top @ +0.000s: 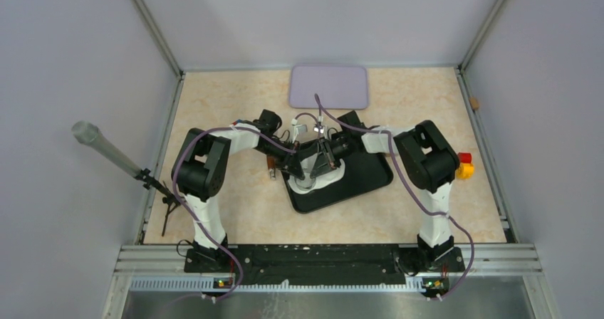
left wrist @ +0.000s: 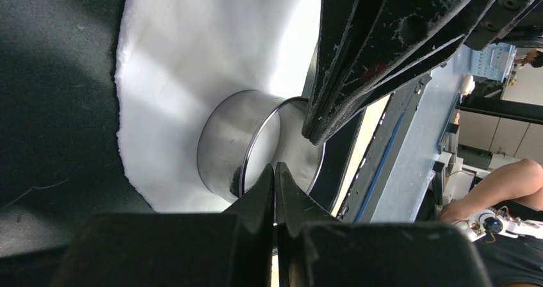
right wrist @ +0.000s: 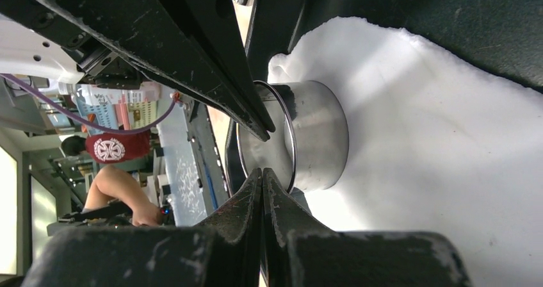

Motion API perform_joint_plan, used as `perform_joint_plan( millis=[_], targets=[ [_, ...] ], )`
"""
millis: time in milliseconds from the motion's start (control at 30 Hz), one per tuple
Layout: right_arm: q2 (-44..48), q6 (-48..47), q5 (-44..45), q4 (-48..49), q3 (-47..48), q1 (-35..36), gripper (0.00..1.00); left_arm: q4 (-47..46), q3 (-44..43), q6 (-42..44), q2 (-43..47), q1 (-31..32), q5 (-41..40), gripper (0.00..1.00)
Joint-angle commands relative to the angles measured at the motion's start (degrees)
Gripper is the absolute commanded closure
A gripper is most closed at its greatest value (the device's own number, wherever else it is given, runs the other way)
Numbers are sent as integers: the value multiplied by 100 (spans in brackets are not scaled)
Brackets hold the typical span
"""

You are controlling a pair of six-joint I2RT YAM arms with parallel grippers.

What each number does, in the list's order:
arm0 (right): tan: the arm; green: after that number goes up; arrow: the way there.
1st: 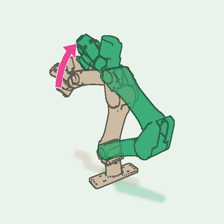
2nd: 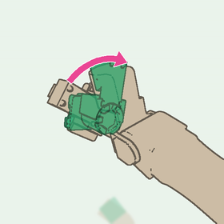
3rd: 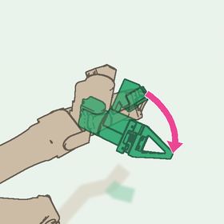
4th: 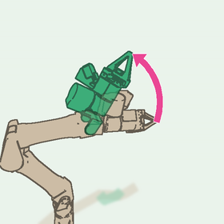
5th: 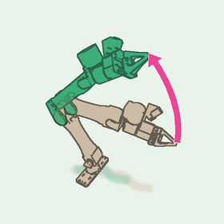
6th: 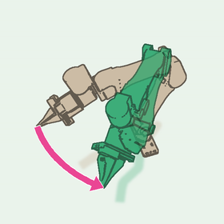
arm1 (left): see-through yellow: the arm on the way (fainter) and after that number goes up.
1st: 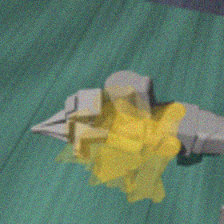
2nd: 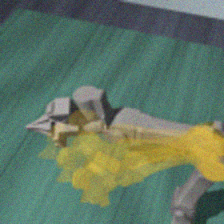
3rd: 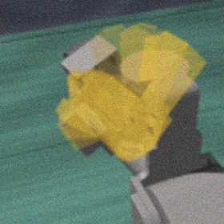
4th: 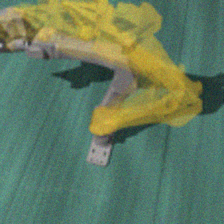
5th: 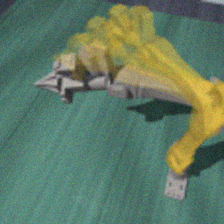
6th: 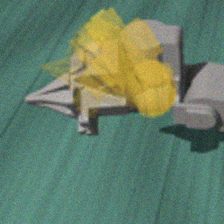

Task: Roll out the dumpling wrappers from the dough
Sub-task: Press the dumpling wrapper on the work surface.

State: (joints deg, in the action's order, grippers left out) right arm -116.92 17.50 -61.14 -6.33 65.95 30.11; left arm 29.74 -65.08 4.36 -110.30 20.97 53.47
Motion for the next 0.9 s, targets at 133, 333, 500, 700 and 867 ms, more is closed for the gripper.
perform_joint_plan(
  millis=[133, 333, 500, 700, 867],
  targets=[
    [-378, -615, 1263, -715, 198, -48, 100, -135, -52, 166, -167, -1, -586, 100],
    [-472, -635, 1106, -737, 252, 39, 100, -154, -41, 132, -159, 16, -663, 100],
    [-517, -695, 1161, -855, 323, 173, 100, -271, -9, -110, -153, 35, -974, 100],
    [-555, -741, 1156, -920, 374, 188, 100, -251, -54, -214, -246, 39, -1096, 100],
    [-489, -755, 688, -923, 477, 188, 100, -328, 7, -160, -165, 40, -980, 100]
  ],
)
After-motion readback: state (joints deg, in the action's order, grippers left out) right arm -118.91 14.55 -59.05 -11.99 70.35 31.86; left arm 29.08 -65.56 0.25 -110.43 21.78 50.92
